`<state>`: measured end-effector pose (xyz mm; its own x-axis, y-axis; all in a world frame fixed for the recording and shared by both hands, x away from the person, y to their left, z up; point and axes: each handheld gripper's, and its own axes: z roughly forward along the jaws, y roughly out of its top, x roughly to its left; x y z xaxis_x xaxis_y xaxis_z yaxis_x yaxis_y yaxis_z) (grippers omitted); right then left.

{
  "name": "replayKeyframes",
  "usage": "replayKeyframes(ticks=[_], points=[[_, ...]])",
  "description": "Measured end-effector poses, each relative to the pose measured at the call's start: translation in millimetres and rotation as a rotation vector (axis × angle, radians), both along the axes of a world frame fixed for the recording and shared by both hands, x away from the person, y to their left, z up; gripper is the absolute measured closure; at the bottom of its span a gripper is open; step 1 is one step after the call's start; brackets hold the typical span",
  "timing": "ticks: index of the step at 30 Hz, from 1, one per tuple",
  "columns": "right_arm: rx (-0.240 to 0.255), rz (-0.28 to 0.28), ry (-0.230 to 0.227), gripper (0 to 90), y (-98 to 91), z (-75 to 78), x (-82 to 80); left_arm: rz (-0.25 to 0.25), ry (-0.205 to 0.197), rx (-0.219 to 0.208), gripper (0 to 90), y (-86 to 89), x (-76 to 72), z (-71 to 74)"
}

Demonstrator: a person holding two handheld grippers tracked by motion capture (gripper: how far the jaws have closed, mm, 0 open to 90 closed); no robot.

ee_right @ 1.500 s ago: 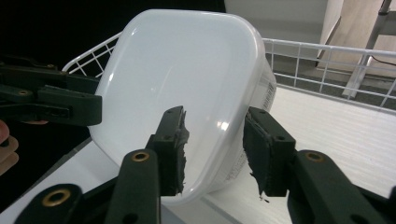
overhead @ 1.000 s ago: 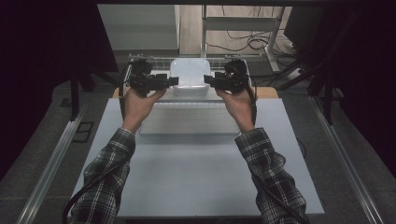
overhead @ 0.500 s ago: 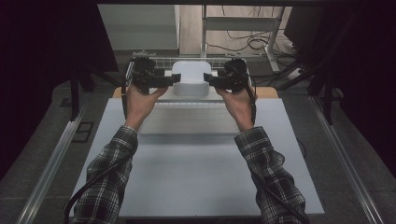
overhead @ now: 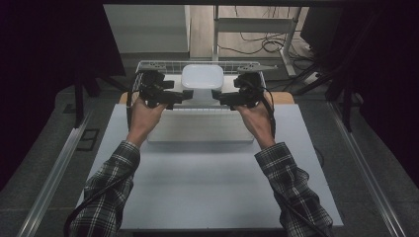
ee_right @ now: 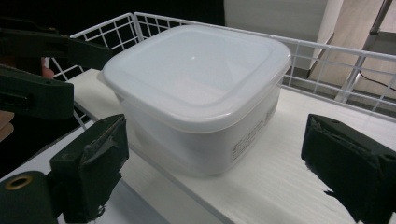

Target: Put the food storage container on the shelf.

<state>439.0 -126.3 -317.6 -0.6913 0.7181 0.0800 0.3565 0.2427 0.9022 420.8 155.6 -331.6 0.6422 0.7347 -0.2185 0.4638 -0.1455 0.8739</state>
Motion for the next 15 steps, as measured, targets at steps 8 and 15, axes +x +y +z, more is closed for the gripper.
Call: replayKeyframes(ticks=[8,15], points=[[-0.021,0.024,-0.004,4.7,0.0,-5.6,-6.9,-0.042,-0.032,0.019,7.0,-1.3,-12.2,-6.4],[-0.04,0.045,0.002,4.3,-0.8,-12.0,-13.4,-0.069,-0.058,0.016,6.8,2.9,-20.8,-16.6]])
